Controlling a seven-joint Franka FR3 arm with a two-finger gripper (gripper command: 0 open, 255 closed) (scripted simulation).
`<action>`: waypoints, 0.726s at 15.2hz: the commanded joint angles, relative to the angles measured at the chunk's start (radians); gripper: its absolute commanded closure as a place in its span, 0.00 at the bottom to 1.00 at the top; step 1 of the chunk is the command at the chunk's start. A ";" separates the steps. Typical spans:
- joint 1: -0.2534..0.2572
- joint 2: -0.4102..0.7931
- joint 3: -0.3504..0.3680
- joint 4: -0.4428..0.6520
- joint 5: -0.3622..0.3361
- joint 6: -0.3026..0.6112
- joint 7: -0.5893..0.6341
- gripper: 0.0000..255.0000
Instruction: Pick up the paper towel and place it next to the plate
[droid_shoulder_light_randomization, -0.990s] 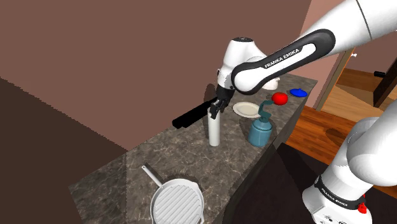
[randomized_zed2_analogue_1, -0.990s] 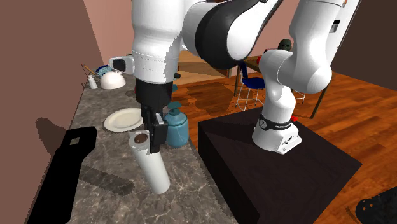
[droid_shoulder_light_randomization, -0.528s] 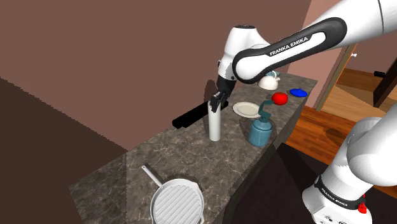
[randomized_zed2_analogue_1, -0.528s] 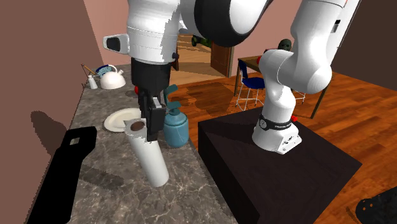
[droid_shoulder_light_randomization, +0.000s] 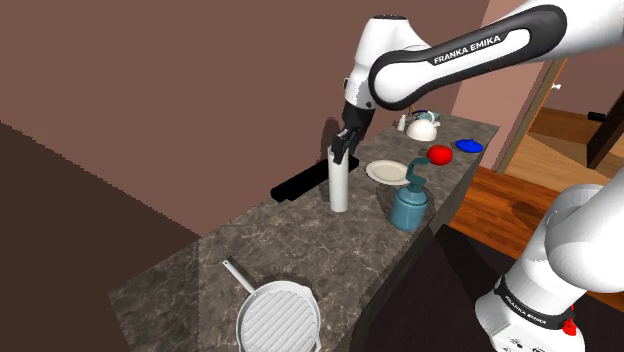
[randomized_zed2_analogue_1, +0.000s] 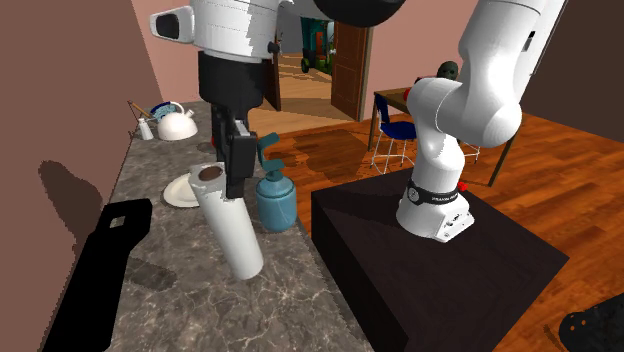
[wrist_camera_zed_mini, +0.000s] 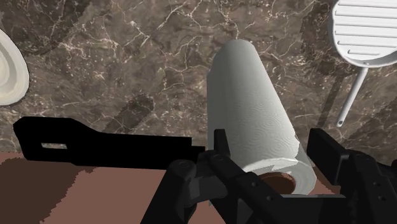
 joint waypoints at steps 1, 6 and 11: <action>0.000 -0.006 0.000 0.022 0.000 -0.029 0.000 1.00; 0.000 -0.022 -0.003 0.075 0.001 -0.098 -0.001 1.00; -0.001 -0.032 -0.005 0.134 0.001 -0.166 -0.002 1.00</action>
